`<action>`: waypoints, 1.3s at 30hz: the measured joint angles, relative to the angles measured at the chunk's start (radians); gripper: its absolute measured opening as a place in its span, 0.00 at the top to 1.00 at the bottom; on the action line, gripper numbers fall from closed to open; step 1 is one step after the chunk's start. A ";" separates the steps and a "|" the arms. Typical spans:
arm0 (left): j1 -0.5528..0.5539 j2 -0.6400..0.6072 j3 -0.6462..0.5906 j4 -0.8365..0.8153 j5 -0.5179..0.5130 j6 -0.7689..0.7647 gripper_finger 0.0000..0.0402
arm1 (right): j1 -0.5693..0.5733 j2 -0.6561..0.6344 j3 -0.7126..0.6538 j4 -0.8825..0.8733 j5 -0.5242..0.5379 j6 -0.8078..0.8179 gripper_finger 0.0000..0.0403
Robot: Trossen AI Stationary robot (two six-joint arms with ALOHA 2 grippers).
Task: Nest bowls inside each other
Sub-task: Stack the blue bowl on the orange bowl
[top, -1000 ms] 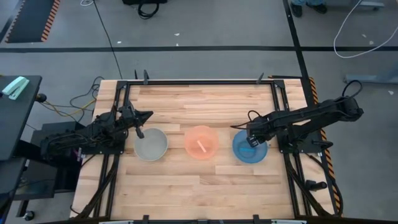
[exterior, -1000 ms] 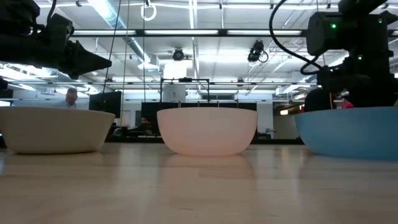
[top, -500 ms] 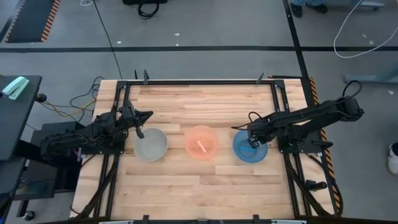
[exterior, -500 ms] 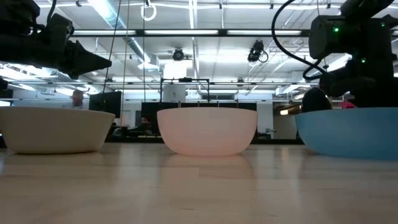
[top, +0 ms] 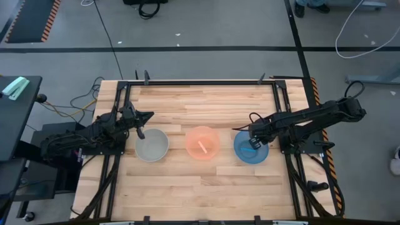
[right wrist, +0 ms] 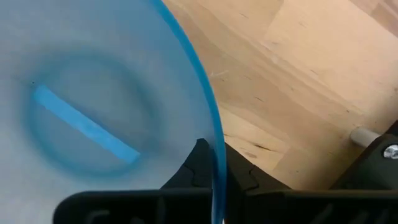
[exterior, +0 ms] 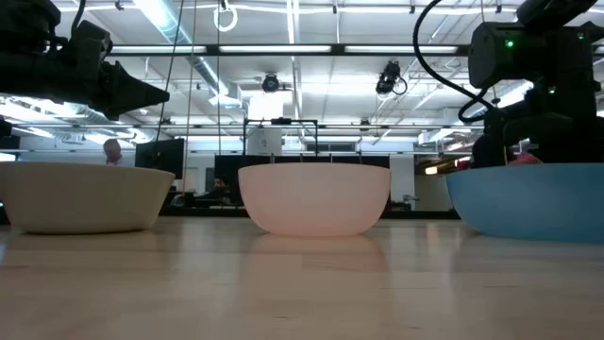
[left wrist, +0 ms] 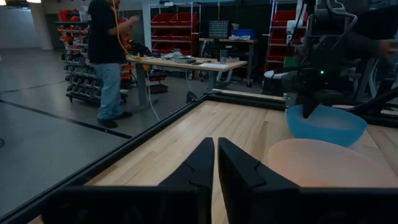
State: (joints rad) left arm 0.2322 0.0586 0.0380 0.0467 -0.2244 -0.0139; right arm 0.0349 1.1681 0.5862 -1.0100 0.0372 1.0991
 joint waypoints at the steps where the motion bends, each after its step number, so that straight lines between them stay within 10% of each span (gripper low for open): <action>1: 0.000 0.000 0.000 0.000 0.000 0.000 0.94 | 0.000 0.001 0.006 -0.003 0.002 -0.010 0.98; 29: 0.000 0.000 0.000 0.001 0.000 0.001 0.96 | -0.067 0.010 0.524 -0.150 0.192 -0.230 0.99; 39: 0.000 0.000 0.000 0.001 0.000 0.026 0.93 | -0.104 0.237 0.821 -0.149 0.166 -0.366 0.99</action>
State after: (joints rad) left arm 0.2325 0.0582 0.0376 0.0475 -0.2249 0.0124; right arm -0.0689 1.4049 1.4069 -1.1587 0.2033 0.7333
